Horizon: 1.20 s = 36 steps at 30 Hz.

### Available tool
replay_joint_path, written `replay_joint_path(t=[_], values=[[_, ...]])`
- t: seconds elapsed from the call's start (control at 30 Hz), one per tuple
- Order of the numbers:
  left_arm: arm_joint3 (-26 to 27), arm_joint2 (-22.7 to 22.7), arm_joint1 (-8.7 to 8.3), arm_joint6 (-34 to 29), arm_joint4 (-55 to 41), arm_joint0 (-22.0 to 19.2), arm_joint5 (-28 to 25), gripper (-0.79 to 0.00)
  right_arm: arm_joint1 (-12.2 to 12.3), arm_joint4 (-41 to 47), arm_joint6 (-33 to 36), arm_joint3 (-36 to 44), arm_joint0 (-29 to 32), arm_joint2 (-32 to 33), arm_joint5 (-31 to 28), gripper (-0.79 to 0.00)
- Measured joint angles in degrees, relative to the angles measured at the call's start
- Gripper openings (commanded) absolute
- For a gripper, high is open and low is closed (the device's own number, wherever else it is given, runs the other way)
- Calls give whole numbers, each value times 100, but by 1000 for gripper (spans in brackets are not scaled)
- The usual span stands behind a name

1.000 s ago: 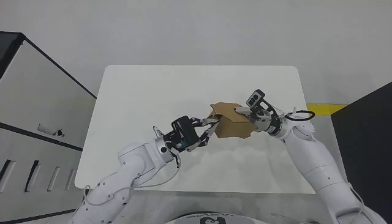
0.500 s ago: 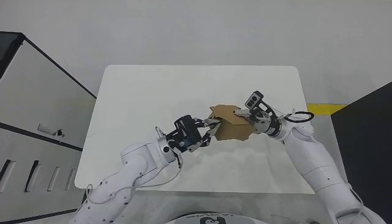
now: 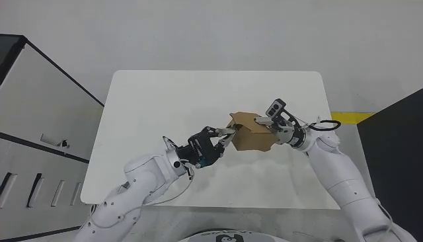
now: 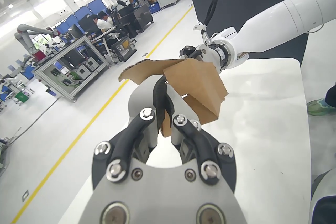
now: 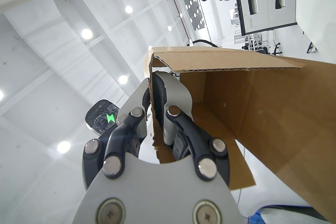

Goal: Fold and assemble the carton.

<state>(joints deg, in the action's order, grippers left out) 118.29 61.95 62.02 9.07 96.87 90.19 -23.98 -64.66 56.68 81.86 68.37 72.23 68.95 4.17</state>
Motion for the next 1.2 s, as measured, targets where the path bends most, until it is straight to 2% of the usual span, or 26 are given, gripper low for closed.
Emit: replay_joint_path(t=[0.07, 0.23, 0.37, 0.67, 0.9, 1.2], values=[[34, 10, -6, 78, 276, -56, 118, -785, -2, 6, -21, 1, 0, -7, 23, -785], [194, -61, -58, 163, 2093, -44, 772, -785, -7, 14, -43, -23, -9, -17, 60, -785], [271, -183, -99, 335, 3223, 27, 973, -785, -10, 45, -34, -62, -15, -14, 76, -785], [274, -192, -97, 339, 3318, 10, 1009, -785, -15, 57, -8, -78, -26, -23, 85, -785], [400, -334, -112, 49, 4345, -47, 995, -785, -12, 50, -273, 130, 63, 1, 119, -785], [420, -436, -101, -16, 4649, -112, 877, -785, 4, 1, -294, 206, 85, 57, 144, -785]])
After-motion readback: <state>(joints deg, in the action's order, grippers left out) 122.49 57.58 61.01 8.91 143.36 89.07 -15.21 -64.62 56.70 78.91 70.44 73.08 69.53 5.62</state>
